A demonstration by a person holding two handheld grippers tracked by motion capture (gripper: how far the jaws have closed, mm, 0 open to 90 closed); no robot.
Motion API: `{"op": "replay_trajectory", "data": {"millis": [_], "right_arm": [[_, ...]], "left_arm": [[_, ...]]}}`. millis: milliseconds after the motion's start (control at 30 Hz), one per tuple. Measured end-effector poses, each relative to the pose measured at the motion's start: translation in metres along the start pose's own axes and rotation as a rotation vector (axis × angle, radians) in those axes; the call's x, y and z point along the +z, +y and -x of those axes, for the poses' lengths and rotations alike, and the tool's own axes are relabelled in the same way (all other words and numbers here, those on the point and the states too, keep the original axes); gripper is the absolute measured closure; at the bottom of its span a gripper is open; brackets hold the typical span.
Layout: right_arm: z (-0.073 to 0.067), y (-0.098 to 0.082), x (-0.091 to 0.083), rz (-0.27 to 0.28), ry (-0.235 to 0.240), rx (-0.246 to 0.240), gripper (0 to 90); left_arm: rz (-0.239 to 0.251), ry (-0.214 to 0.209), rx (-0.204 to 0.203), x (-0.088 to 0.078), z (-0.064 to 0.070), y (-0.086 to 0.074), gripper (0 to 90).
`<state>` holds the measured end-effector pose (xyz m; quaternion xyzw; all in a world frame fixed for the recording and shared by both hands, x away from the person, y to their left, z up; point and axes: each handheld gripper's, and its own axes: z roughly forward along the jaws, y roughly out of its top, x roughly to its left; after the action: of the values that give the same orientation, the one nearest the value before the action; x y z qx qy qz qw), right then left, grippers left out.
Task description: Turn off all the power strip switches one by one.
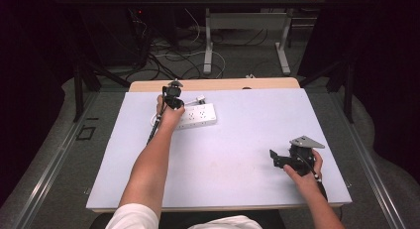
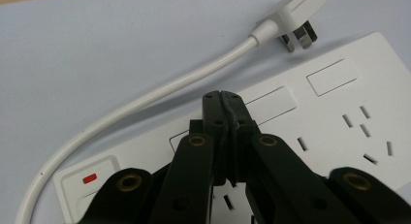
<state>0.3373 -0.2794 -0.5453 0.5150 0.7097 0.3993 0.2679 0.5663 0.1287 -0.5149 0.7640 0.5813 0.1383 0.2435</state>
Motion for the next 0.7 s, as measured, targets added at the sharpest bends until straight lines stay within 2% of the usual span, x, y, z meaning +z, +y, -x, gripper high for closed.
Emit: {"op": "replay_trajectory", "data": {"millis": [333,500,633,700], "right_arm": [[0.0003,-0.0004,0.0005,0.01,-0.007,-0.008,9.4],[0.0008,-0.0005,-0.0008,-0.001,-0.001,-0.002,9.4],[0.0014,-0.001,-0.0001,0.002,-0.003,-0.02,9.4],[0.0008,-0.0009,-0.0005,-0.001,-0.003,-0.009,9.5]], "left_arm": [[0.0,-0.002,-0.002,-0.0003,-0.0005,-0.001,90.0],[0.005,-0.003,0.004,-0.0001,-0.002,-0.0013,90.0],[0.008,-0.001,0.002,0.0001,-0.0019,-0.0014,90.0],[0.01,-0.002,0.001,0.0004,-0.0017,-0.0016,90.0]]}}
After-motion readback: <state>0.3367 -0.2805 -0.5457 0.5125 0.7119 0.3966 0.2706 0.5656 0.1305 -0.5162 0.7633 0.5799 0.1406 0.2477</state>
